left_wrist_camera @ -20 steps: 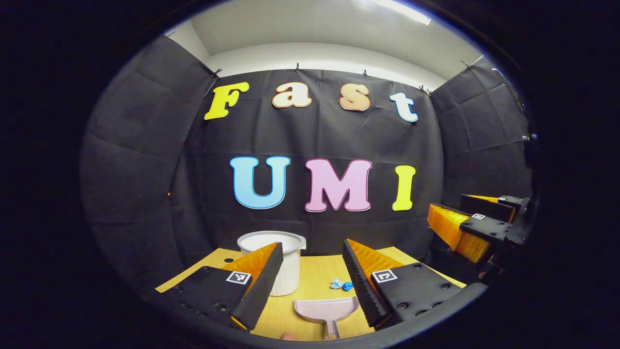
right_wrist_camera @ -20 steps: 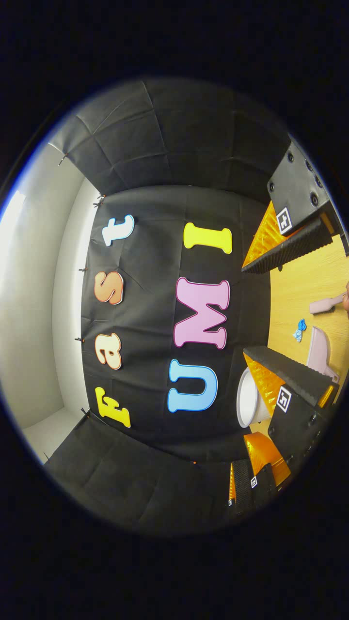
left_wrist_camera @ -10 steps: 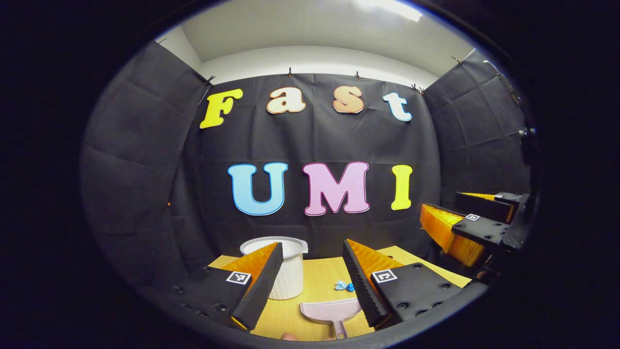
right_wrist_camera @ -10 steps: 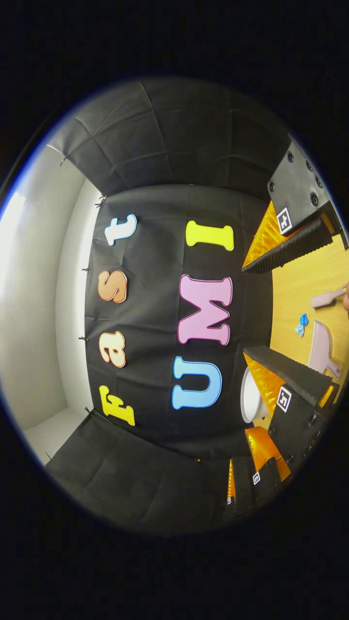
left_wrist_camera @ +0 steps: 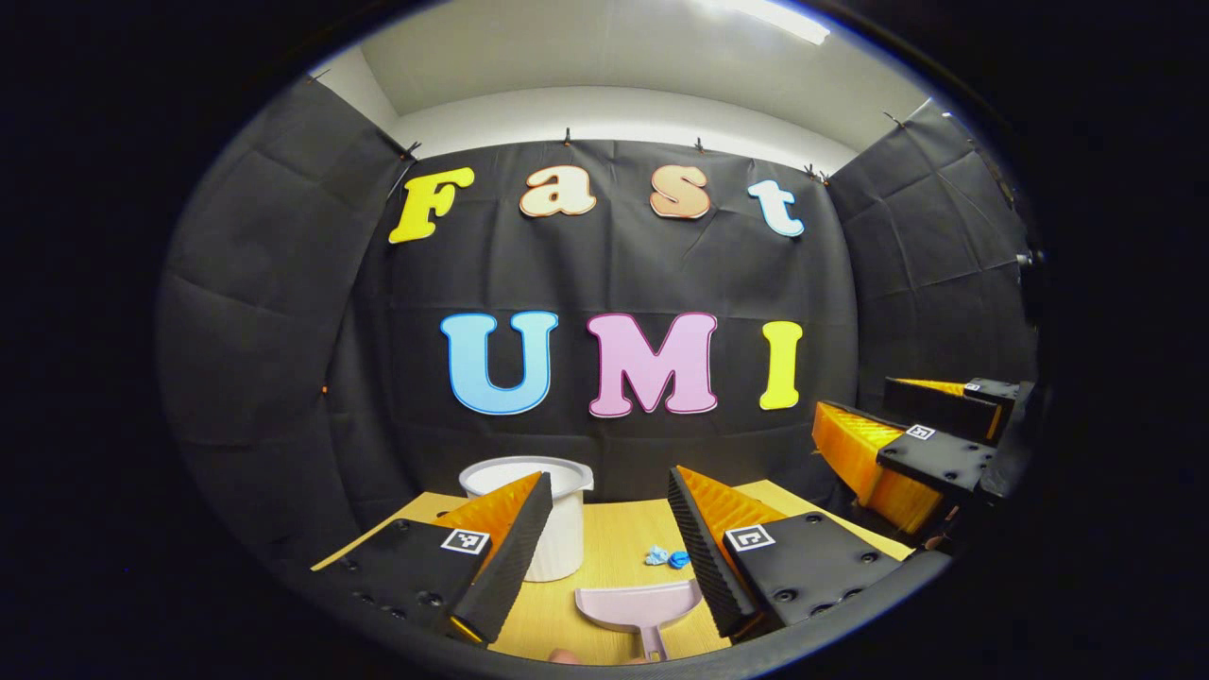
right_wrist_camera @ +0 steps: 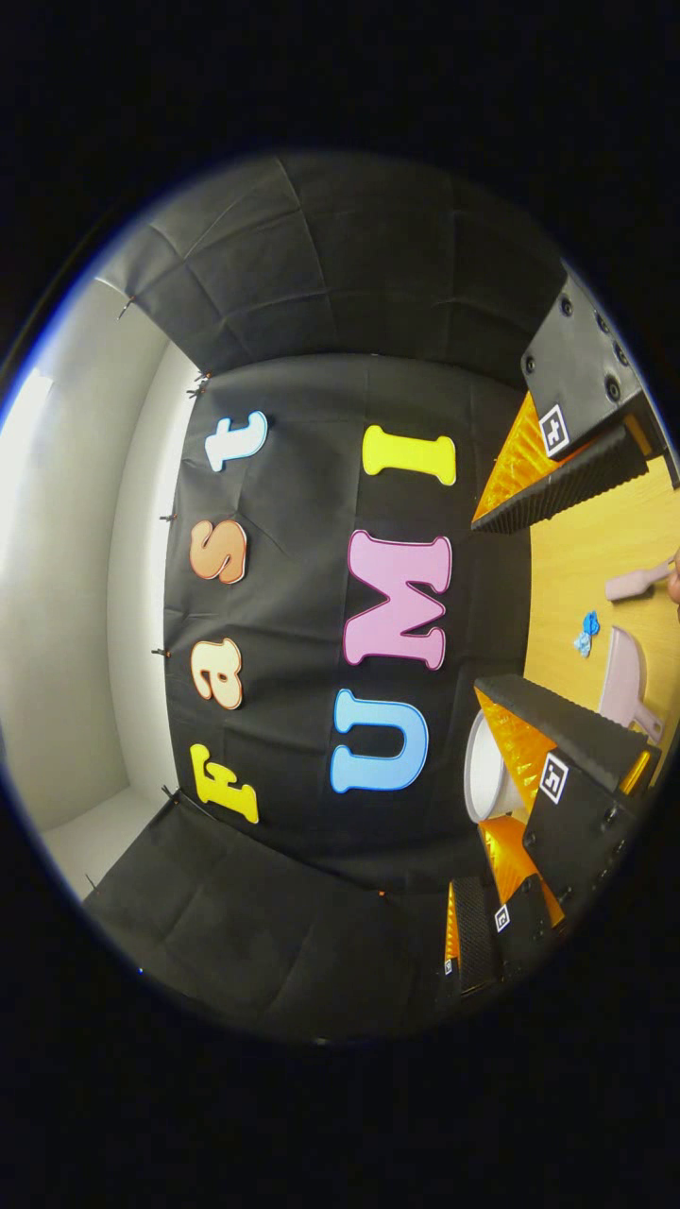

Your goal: Pick up the small broom and dustpan from the desktop, sweep the trash into the dustpan with the broom, and then empty the trash into the garbage bin.

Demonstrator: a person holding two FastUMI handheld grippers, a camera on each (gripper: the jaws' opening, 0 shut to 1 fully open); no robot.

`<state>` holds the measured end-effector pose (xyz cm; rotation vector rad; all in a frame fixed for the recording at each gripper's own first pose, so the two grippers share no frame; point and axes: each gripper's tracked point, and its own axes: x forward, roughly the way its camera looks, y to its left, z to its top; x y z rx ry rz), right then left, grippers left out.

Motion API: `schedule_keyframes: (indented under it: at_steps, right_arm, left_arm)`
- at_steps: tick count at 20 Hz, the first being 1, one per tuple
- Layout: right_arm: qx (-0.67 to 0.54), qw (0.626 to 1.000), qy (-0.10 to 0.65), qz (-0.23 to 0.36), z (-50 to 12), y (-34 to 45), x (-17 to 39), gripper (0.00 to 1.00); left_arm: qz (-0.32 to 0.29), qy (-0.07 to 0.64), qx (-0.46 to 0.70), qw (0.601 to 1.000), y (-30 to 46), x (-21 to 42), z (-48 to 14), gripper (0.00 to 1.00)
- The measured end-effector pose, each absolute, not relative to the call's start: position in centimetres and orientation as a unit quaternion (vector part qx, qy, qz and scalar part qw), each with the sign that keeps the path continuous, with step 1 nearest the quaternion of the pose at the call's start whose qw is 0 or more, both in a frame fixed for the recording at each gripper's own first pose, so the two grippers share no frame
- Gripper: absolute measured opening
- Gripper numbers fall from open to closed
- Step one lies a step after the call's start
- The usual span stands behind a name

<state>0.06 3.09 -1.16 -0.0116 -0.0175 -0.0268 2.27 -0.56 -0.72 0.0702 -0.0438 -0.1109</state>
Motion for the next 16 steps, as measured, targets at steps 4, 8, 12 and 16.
schedule_keyframes:
  at_steps: [4,8,12,16]
  right_arm:
    - [-0.015,1.0,-0.002,-0.013,-1.6,2.5,1.2,0.97]
    - [-0.018,1.0,-0.014,-0.004,-1.0,1.8,3.3,0.97]
    - [-0.013,1.0,-0.008,0.022,-2.2,0.8,5.7,0.97]
    - [-0.015,0.999,0.001,0.03,-4.7,-1.7,8.3,0.97]
  left_arm:
    - [-0.067,0.002,0.025,0.997,-1.3,3.4,-2.5,0.74]
    - [-0.06,0.013,0.017,0.998,-1.5,5.6,-2.2,0.73]
    - [-0.058,0.043,0.024,0.997,-2.3,7.9,-3.3,0.73]
    - [-0.059,0.081,0.019,0.995,-3.6,9.5,-5.9,0.74]
